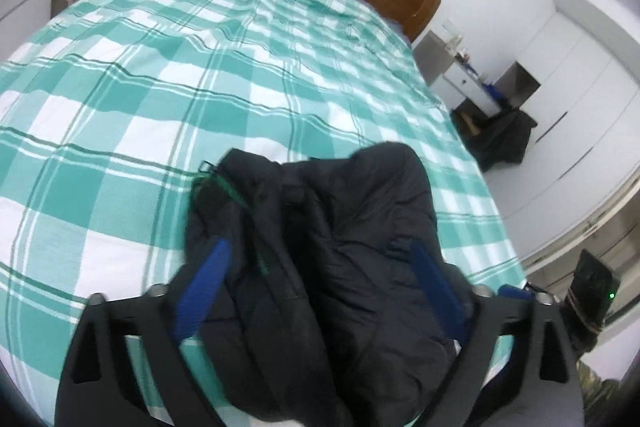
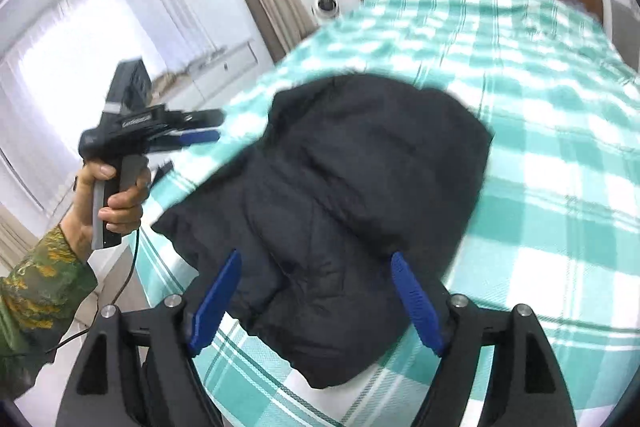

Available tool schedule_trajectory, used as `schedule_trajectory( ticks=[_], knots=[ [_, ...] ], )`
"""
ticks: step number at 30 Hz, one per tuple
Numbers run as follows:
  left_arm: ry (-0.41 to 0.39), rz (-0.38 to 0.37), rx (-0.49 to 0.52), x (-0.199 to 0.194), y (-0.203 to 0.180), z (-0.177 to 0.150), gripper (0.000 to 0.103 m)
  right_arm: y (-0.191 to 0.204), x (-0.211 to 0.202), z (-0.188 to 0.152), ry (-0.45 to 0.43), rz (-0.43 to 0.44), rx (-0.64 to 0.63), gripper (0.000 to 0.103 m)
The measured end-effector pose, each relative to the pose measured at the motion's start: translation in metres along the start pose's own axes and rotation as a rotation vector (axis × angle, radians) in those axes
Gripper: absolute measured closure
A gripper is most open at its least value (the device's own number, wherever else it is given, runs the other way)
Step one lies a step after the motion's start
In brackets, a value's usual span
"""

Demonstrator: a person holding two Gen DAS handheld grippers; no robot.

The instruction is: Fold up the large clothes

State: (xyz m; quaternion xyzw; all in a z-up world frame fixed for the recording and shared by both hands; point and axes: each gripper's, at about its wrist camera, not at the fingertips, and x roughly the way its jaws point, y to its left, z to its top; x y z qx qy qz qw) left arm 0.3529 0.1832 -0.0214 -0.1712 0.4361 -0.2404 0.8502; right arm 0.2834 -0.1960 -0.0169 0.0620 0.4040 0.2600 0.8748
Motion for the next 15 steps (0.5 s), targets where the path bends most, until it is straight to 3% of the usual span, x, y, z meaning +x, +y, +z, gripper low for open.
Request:
schedule_trajectory(
  ticks=[3, 5, 7, 9, 12, 15],
  knots=[
    [0.054, 0.019, -0.082, 0.014, 0.027, -0.004, 0.005, -0.024, 0.000, -0.006, 0.023, -0.012, 0.035, 0.024],
    [0.106, -0.036, -0.148, 0.032, 0.043, -0.014, 0.005, -0.044, 0.011, -0.016, 0.039, -0.007, 0.100, 0.024],
    [0.139, -0.063, -0.152, 0.050, 0.049, -0.024, 0.005, -0.060, 0.022, -0.021, 0.054, 0.061, 0.210, 0.024],
    [0.161, -0.005, -0.138, 0.070, 0.057, -0.034, 0.005, -0.077, 0.032, -0.024, 0.060, 0.112, 0.304, 0.024],
    [0.221, -0.058, -0.201, 0.091, 0.068, -0.047, 0.005, -0.099, 0.048, -0.031, 0.069, 0.187, 0.401, 0.024],
    [0.215, -0.080, -0.155, 0.099, 0.060, -0.048, 0.001, -0.116, 0.071, -0.035, 0.082, 0.266, 0.464, 0.024]
  ],
)
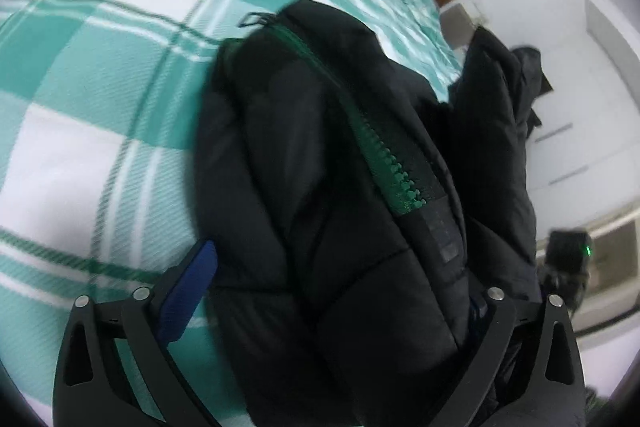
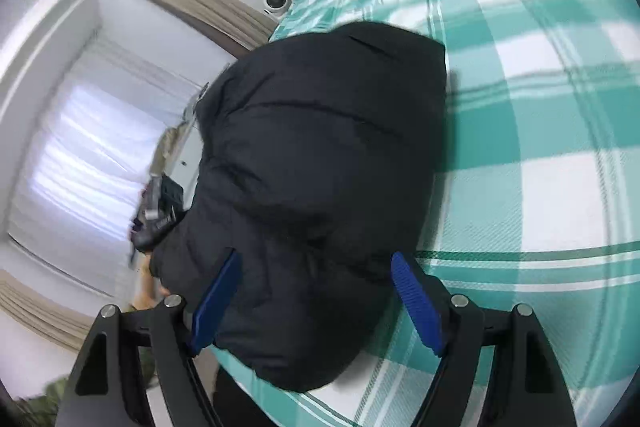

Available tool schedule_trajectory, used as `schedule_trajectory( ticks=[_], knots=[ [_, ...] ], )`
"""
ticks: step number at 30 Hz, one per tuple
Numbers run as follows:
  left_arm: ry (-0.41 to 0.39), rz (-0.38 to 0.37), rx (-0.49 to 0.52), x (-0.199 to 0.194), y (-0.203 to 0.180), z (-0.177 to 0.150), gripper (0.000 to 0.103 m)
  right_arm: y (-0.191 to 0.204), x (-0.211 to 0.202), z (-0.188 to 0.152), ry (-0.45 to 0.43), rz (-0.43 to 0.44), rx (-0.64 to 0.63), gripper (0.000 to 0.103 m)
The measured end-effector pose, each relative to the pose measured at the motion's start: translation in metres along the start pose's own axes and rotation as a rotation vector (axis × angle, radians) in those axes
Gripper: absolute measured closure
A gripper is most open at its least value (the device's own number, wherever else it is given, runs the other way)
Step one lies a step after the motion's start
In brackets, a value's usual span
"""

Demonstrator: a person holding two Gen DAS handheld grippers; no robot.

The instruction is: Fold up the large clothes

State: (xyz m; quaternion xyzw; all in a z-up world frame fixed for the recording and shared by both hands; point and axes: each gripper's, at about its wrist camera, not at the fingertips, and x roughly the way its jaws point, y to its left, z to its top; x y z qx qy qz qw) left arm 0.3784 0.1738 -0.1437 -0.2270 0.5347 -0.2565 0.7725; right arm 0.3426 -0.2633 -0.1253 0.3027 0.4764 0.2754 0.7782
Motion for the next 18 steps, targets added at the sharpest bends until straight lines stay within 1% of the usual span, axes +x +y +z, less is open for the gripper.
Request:
schedule_trajectory(
  ticks=[3, 4, 5, 6, 7, 9, 11, 12, 14, 16, 18],
  knots=[
    [0.022, -0.001, 0.030, 0.014, -0.009, 0.005, 0.000, -0.020, 0.023, 0.010, 0.030, 0.080, 0.067, 0.023],
    [0.030, 0.000, 0.033, 0.020, -0.010, 0.006, 0.000, -0.026, 0.034, 0.012, 0.047, 0.108, 0.083, 0.021],
    [0.038, -0.001, 0.032, 0.025, -0.010, 0.007, 0.000, -0.030, 0.041, 0.014, 0.056, 0.116, 0.092, 0.018],
    [0.044, -0.004, 0.025, 0.031, -0.009, 0.009, 0.000, -0.033, 0.049, 0.014, 0.061, 0.121, 0.100, 0.010],
    [0.045, -0.001, 0.015, 0.034, -0.009, 0.009, 0.000, -0.036, 0.058, 0.015, 0.063, 0.128, 0.109, 0.003],
    [0.033, 0.004, -0.021, 0.039, -0.006, 0.011, 0.000, -0.040, 0.073, 0.016, 0.059, 0.146, 0.126, 0.000],
    [0.013, 0.009, -0.060, 0.040, -0.005, 0.011, 0.000, -0.034, 0.083, 0.019, 0.034, 0.153, 0.128, 0.000],
    [0.009, 0.012, -0.065, 0.040, -0.007, 0.010, 0.001, -0.026, 0.085, 0.022, 0.020, 0.145, 0.114, 0.001],
    [0.002, 0.014, -0.031, 0.037, -0.017, 0.007, 0.006, -0.002, 0.082, 0.023, 0.009, 0.142, 0.029, 0.002],
    [-0.026, 0.007, 0.013, 0.026, -0.034, 0.002, 0.020, 0.024, 0.072, 0.021, 0.005, 0.143, -0.080, 0.009],
    [-0.061, -0.031, 0.029, 0.011, -0.046, -0.001, 0.025, 0.046, 0.057, 0.019, -0.010, 0.159, -0.163, 0.012]
  ],
)
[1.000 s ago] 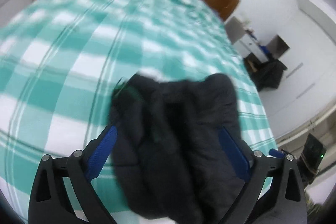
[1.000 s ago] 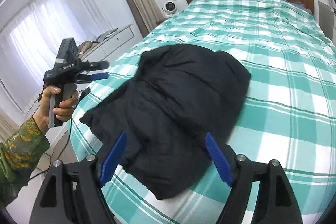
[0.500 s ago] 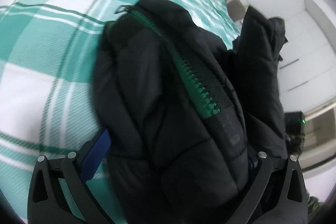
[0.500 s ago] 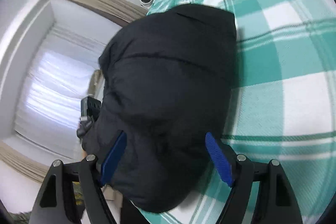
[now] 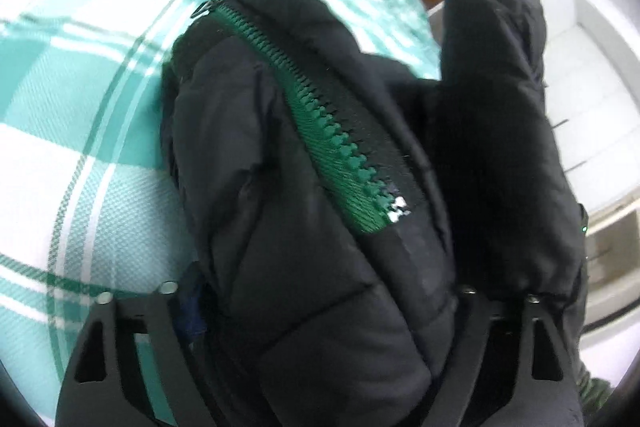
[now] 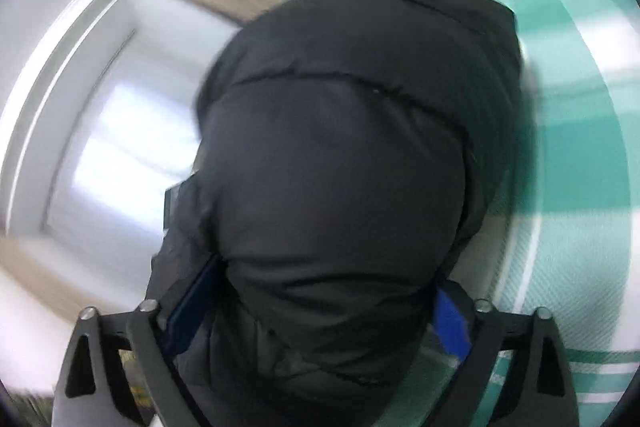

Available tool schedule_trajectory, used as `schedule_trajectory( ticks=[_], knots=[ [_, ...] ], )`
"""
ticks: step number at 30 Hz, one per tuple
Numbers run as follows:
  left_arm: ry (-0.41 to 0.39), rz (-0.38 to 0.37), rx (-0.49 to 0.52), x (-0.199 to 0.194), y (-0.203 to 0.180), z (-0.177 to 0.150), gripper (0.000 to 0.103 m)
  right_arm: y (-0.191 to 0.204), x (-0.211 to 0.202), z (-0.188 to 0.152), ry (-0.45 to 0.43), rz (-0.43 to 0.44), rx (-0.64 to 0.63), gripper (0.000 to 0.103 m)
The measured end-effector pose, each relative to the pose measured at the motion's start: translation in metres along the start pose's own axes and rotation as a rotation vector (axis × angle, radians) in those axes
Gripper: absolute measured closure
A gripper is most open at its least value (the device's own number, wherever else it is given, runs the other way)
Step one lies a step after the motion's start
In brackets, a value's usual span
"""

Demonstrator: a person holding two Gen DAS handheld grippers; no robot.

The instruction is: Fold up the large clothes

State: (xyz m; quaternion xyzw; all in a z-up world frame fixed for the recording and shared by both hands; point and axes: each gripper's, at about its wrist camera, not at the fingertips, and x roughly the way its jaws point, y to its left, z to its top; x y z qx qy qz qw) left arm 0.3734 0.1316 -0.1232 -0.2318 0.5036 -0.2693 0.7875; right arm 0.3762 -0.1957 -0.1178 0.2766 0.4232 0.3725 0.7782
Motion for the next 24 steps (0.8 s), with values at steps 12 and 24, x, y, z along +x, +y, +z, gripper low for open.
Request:
schedule_trajectory(
  ticks=[12, 24],
  knots=[
    [-0.202, -0.125, 0.091, -0.036, -0.098, 0.080, 0.026, 0.083, -0.048, 0.089, -0.103, 0.047, -0.312, 0.012],
    [-0.090, 0.151, -0.027, 0.082, -0.070, 0.106, 0.016, -0.108, -0.081, 0.113, -0.118, -0.305, 0.164, 0.008]
  ],
)
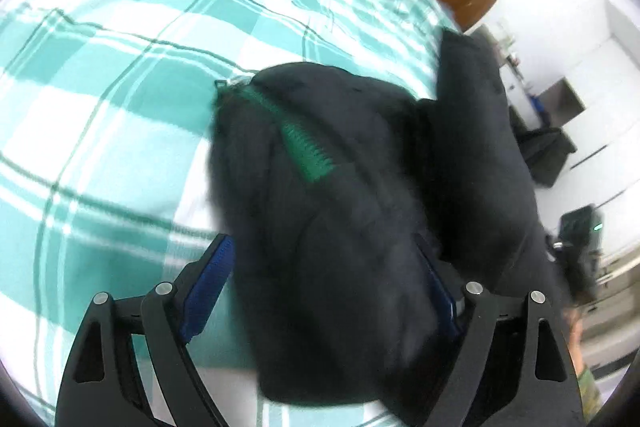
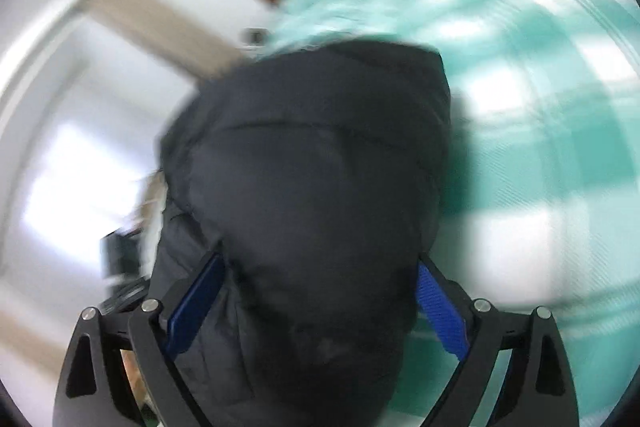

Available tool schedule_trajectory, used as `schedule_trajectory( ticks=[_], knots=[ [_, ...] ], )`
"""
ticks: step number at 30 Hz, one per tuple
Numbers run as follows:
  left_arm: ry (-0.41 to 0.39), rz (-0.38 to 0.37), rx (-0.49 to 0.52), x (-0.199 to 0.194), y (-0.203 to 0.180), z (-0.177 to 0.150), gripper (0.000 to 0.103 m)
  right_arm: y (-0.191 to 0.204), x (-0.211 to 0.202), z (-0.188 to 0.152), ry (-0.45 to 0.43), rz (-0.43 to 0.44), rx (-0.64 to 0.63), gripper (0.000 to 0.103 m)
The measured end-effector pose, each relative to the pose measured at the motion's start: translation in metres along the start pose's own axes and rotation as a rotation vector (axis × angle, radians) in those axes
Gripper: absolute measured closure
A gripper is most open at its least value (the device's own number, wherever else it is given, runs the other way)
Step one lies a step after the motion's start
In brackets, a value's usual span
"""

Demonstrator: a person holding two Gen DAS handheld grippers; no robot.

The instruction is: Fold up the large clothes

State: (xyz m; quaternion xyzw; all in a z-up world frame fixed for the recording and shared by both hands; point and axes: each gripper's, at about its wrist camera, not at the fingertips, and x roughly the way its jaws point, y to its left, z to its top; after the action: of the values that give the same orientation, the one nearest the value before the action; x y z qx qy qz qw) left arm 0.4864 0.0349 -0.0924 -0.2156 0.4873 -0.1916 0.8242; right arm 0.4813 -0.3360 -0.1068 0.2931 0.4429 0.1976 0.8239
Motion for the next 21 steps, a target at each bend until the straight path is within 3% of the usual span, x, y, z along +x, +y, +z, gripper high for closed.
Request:
schedule_trajectory(
  ticks=[2, 6, 9, 13, 16, 21],
  knots=[
    [-0.037, -0.005, 0.039, -0.021, -0.008, -0.005, 0.016, -0.002, -0.027, -0.014, -0.075, 0.030, -0.044, 0.008],
    [-0.148, 0.122, 0.202, -0.073, -0.038, -0.024, 0.012, 0.029, -0.084, -0.042, -0.182, 0.001, -0.205, 0.008],
    [-0.301, 0.272, 0.304, -0.129, -0.065, -0.061, 0.001, 0.071, -0.133, -0.073, -0.260, -0.071, -0.345, 0.008],
    [-0.542, 0.433, 0.337, -0.177, -0.102, -0.117, 0.000, 0.114, -0.177, -0.118, -0.395, -0.189, -0.532, 0.000],
    [-0.565, 0.475, 0.302, -0.201, -0.115, -0.150, 0.000, 0.128, -0.188, -0.142, -0.385, -0.272, -0.541, 0.000],
    [-0.506, 0.533, 0.265, -0.205, -0.132, -0.198, 0.000, 0.141, -0.201, -0.193, -0.344, -0.377, -0.470, 0.000]
  ],
)
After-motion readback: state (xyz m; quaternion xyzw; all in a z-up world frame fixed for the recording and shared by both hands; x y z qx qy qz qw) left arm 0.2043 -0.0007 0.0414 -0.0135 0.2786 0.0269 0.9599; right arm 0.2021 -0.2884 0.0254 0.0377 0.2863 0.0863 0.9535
